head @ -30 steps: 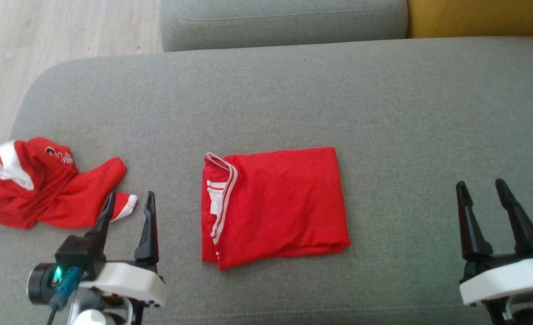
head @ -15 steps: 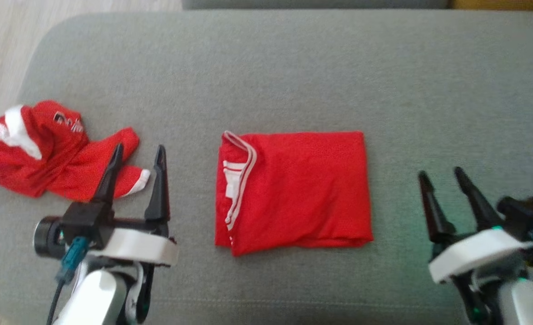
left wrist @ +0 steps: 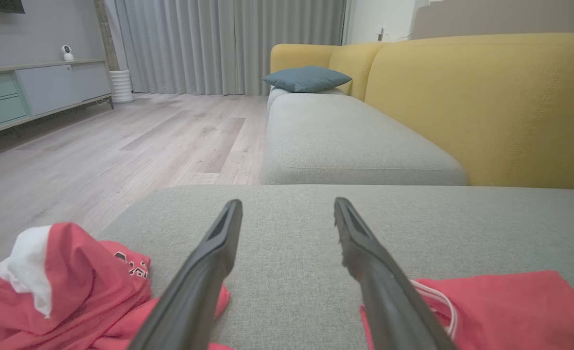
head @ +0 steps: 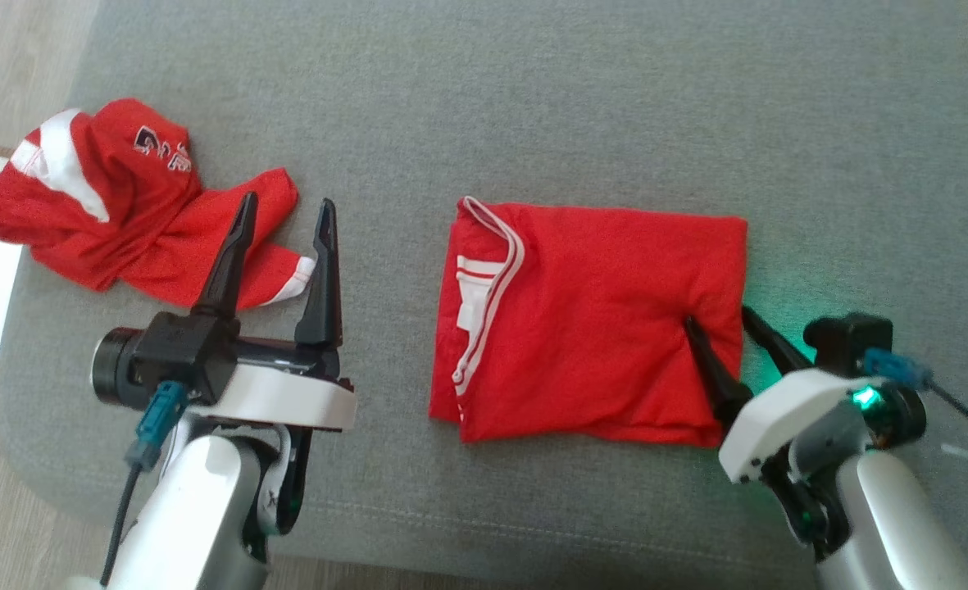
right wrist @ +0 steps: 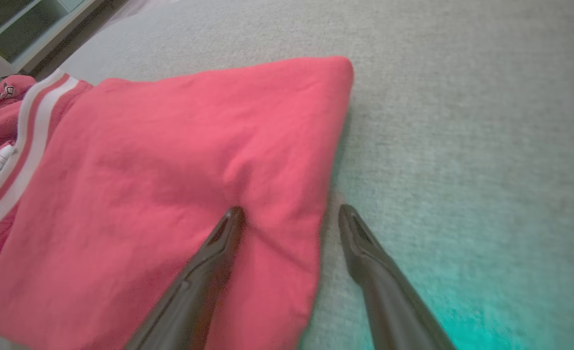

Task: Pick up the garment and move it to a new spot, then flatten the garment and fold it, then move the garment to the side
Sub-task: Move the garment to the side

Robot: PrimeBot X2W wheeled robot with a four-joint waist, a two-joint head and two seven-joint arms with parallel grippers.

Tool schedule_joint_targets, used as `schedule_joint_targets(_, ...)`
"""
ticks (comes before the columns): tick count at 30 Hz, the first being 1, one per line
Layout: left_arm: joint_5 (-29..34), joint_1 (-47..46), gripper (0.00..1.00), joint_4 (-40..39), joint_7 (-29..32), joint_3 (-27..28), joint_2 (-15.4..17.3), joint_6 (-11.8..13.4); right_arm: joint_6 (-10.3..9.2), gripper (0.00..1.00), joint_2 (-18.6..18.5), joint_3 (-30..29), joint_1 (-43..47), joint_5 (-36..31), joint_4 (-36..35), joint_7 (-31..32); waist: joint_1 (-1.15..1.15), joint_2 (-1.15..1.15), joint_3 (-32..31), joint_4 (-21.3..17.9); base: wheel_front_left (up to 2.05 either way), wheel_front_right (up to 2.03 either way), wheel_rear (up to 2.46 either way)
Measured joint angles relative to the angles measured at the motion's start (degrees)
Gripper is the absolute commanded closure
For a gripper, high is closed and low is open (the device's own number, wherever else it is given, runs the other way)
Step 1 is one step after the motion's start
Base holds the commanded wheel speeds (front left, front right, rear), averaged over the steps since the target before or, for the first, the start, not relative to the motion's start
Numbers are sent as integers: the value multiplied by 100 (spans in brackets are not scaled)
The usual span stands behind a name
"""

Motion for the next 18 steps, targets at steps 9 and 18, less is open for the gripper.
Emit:
schedule_joint_targets(9,191,-2,0,10,-1,96,-91,-111,0,100,-100,319,-187,88,-89,66,0,0,76,-84,0,0,0)
schedule_joint_targets(18,318,2,0,-47,-1,204,-38,-205,0,100,-371,286,-113,33,-466,2,0,0,41,-764,0,0,0)
